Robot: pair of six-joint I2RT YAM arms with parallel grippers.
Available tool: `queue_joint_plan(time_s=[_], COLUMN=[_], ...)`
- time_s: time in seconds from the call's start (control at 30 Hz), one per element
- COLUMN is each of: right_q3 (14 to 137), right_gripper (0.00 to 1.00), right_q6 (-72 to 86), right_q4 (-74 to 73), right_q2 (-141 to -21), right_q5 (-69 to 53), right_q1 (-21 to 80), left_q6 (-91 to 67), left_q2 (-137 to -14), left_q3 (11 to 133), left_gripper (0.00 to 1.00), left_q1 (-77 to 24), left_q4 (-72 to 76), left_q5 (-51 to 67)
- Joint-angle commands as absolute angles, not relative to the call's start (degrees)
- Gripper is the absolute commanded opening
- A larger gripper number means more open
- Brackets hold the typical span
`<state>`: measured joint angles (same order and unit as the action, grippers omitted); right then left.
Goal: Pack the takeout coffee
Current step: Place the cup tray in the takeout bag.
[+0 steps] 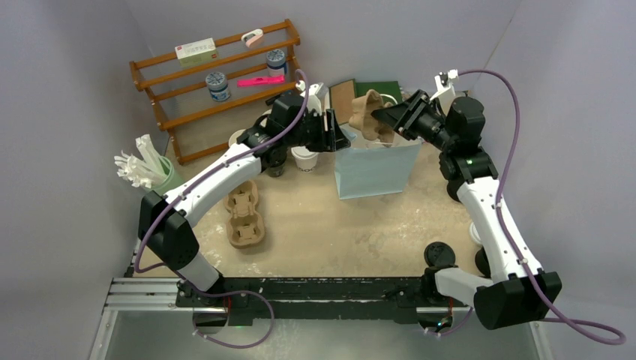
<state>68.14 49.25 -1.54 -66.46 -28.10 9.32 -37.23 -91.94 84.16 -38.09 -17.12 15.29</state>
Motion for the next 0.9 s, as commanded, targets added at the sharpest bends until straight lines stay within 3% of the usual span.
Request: queue_joint_plan(time_s=[0.0, 0.1, 0.53, 0.87], right_q3=[72.2, 75.2, 74.4, 83.4], right_gripper=[0.13, 0.13, 0.17, 0.18], right_q6=[47.9, 46.4, 44.7, 44.4], right_q4=[-8.2, -13.9, -13.8, -14.2], right_q2=[-66.3, -67.8, -70.0, -78.6], right_q5=[-29.3, -29.0, -32.7, -36.3], right_q1=[8.3, 8.1, 7.3, 7.3], left_q6=[-34.0, -33.3, -28.0, -24.5], left_q2=[-92.9, -92.9, -96.4, -97.3], left_q3=[88.3, 88.5, 92.1, 94.2], left_gripper=[0.51, 0.51, 0.47, 0.40], left_q1=[-38.9, -39.0, -39.0, -39.0], left_q4=[-20.7, -22.1, -29.2, -33.8], left_q5=[17.5, 18.3, 24.2, 26.1])
